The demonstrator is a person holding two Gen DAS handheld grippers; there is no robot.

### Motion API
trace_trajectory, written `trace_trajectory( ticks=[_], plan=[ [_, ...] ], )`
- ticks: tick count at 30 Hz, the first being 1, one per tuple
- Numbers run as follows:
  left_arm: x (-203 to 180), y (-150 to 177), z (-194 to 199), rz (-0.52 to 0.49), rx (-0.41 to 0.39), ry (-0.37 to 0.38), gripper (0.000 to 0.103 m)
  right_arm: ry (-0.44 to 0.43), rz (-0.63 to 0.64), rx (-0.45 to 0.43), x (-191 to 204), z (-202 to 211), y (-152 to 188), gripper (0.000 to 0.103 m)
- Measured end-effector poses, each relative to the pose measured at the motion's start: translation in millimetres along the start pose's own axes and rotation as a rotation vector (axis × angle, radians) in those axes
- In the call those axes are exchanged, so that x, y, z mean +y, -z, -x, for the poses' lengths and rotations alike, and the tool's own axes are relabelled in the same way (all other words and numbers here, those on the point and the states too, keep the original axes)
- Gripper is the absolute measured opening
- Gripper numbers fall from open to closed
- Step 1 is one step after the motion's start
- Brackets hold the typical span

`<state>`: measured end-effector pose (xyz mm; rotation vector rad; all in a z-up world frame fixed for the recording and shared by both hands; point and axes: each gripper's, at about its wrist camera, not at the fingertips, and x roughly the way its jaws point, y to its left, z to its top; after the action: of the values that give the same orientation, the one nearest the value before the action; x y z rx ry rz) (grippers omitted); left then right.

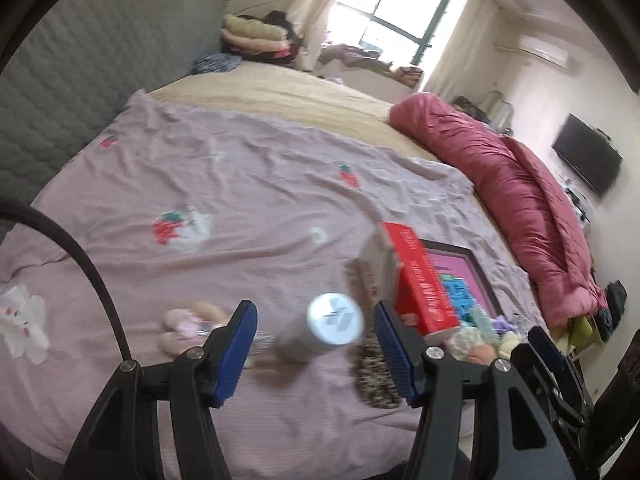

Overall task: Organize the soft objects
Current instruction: 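Withdraw both grippers from the tray toward the remaining items, then grasp the leopard-print cloth with the right gripper while the left gripper grasps the teddy bear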

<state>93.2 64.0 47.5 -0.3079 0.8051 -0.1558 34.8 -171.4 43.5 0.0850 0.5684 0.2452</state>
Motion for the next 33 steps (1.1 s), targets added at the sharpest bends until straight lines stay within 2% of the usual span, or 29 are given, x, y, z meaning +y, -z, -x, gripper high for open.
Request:
trace_trajectory(
  ticks=[9,12,20,26,33],
  plan=[
    [84,9,-11,0.094,0.054,-0.111,0.06,0.015,-0.031,0.175,15,-48,30,0.077],
    [99,17,-22,0.108,0.081,-0.131,0.06,0.009,-0.063,0.233,17,-65,43,0.078],
    [114,35,-63,0.086,0.159,-0.14,0.06,0.043,-0.081,0.296,7,-87,63,0.078],
    [113,33,-88,0.044,0.177,-0.16,0.063,0.043,-0.082,0.312,3,-96,67,0.078],
    [134,26,-111,0.144,0.192,-0.119,0.065,0.036,-0.089,0.34,2,-109,75,0.078]
  ],
)
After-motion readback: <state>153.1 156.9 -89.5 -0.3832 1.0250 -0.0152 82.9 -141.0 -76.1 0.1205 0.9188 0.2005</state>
